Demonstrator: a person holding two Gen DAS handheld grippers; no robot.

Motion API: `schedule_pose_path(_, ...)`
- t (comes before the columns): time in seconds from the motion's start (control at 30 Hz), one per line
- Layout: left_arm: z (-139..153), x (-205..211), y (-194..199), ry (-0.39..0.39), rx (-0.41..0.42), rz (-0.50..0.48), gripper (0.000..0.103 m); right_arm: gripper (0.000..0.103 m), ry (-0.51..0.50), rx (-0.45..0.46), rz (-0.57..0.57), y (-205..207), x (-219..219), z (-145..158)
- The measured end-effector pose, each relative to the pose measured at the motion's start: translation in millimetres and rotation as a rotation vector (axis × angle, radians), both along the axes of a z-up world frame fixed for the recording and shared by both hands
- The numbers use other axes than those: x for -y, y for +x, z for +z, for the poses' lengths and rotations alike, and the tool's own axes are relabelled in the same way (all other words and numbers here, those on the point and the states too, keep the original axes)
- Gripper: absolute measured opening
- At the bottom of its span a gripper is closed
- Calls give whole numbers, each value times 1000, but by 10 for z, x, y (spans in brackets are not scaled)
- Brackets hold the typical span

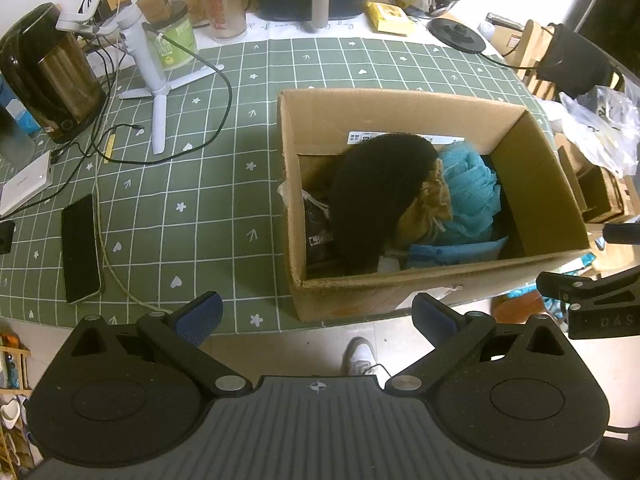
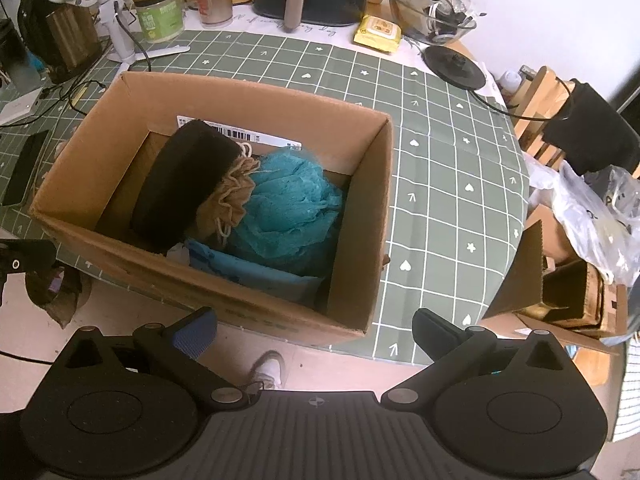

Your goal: Organize soft objects

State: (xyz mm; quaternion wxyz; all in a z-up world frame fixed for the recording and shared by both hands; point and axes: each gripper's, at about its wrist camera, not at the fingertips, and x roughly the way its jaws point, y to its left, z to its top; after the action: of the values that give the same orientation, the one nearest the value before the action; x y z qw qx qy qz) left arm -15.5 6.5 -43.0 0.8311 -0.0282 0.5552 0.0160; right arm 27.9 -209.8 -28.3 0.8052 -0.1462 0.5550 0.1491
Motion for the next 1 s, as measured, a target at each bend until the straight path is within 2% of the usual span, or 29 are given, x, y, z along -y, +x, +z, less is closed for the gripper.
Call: schedule_pose_path(1.0, 70, 21, 12, -24, 1, 22, 103, 103, 19, -10, -3, 33, 50, 17)
